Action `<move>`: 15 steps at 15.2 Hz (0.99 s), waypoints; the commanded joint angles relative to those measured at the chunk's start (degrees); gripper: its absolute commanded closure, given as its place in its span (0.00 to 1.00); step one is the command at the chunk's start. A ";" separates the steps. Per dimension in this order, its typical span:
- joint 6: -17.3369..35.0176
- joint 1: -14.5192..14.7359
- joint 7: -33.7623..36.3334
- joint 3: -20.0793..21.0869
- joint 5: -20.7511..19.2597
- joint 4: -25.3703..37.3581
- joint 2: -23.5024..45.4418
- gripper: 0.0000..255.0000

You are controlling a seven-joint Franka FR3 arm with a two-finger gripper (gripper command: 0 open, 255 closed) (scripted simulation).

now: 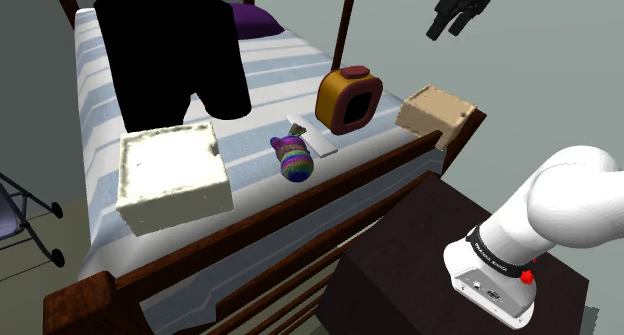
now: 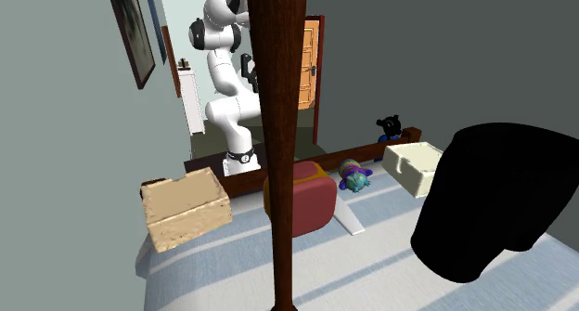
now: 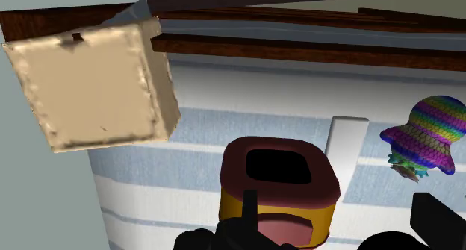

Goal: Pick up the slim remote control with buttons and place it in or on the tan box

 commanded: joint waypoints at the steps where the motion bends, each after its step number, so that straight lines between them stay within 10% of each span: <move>1: 0.00 0.00 0.00 0.00 0.00 0.00 0.00 0.00; 15: 19.39 0.77 9.00 7.37 2.34 -5.80 20.07 0.00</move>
